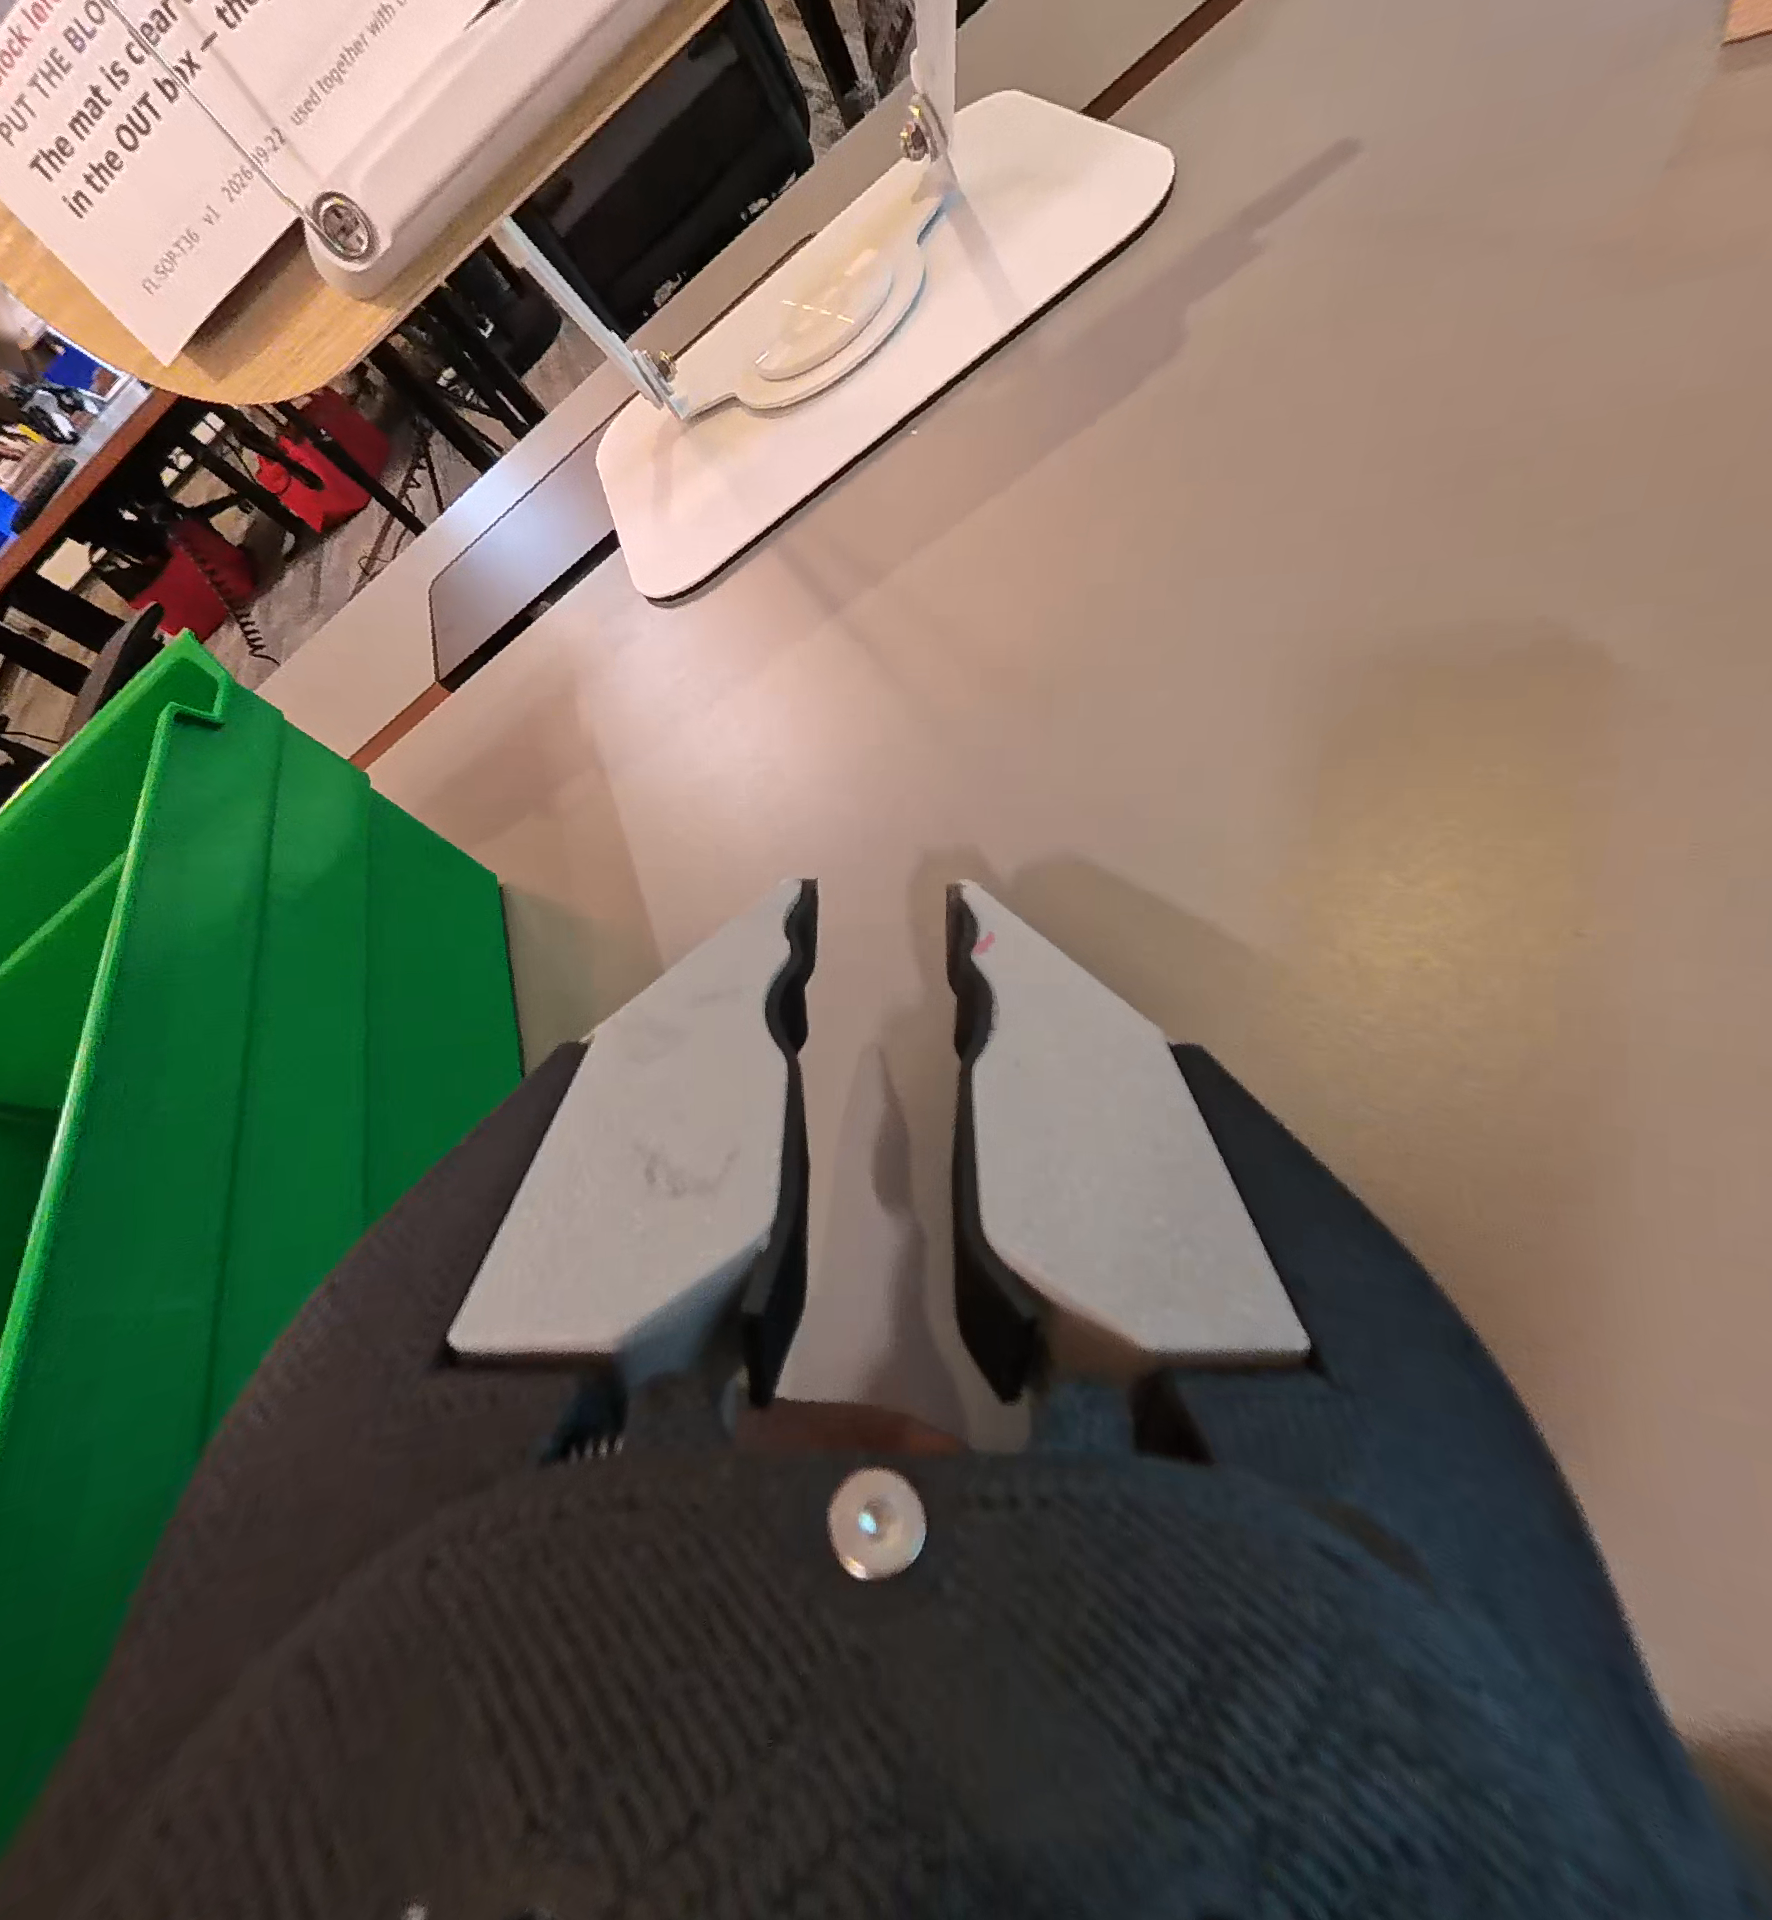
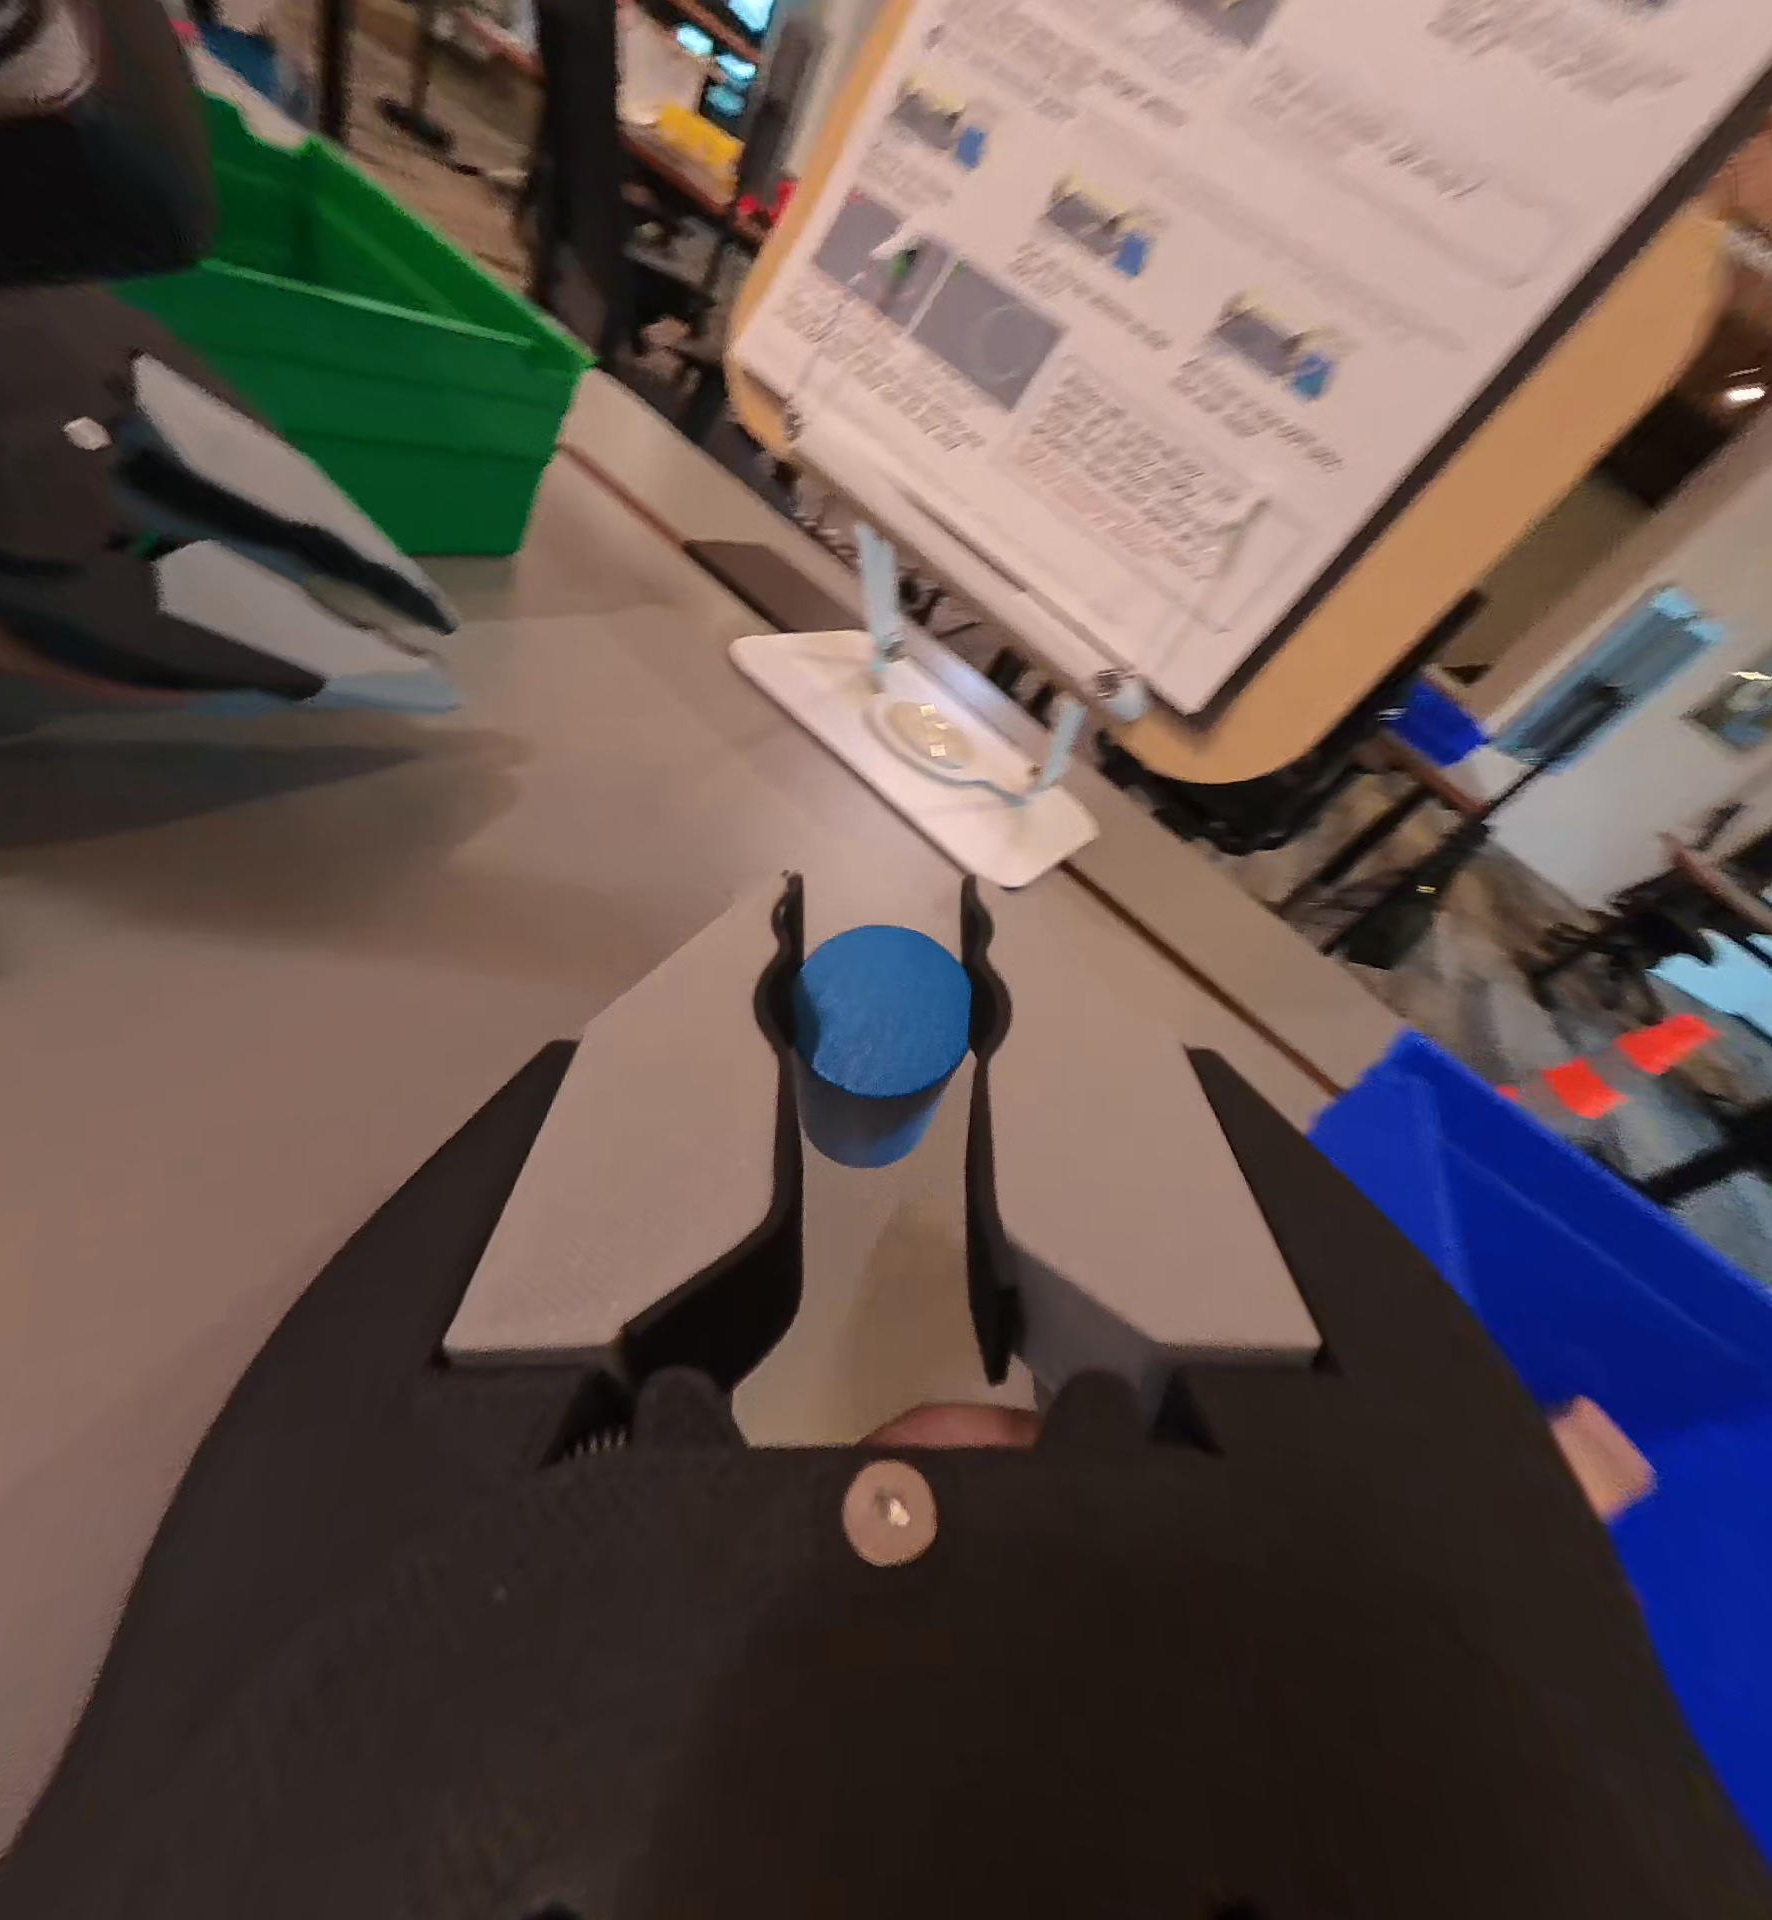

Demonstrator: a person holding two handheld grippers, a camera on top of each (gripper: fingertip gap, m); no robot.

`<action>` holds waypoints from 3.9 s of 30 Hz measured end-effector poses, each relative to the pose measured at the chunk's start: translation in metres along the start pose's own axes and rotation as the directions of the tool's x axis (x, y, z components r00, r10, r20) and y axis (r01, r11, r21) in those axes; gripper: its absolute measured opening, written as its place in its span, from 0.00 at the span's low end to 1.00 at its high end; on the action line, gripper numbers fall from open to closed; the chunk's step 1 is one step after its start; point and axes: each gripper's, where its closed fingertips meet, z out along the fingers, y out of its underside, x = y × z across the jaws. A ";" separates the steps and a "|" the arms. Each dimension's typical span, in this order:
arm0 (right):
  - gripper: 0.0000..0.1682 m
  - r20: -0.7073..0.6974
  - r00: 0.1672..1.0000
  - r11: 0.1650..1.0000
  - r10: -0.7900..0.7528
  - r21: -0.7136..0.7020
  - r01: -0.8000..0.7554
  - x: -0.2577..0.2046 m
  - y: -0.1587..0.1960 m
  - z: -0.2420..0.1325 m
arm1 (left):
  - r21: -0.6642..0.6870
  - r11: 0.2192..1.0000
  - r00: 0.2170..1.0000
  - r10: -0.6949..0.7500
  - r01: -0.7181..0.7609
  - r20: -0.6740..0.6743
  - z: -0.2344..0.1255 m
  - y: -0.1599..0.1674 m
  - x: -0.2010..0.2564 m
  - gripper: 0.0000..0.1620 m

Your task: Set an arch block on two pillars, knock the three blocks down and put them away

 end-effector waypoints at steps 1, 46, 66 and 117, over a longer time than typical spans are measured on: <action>0.16 -0.055 0.998 1.000 -0.009 0.000 0.009 0.013 -0.005 -0.007 | 0.001 1.000 1.000 -0.002 0.002 -0.001 0.000 0.000 0.000 0.14; 0.18 -0.046 0.998 0.949 0.048 -0.309 -0.060 0.062 0.013 -0.009 | -0.007 0.986 0.986 -0.165 0.165 -0.011 -0.001 0.005 -0.017 0.16; 0.27 0.011 0.997 0.860 0.080 -0.506 -0.064 0.073 0.044 0.030 | -0.006 0.990 0.989 -0.144 0.144 -0.015 -0.001 0.003 -0.013 0.17; 0.33 0.136 0.969 0.962 0.206 -0.211 -0.175 -0.038 0.051 0.041 | 0.080 0.981 0.972 -0.161 0.176 -0.170 -0.006 -0.023 0.021 0.39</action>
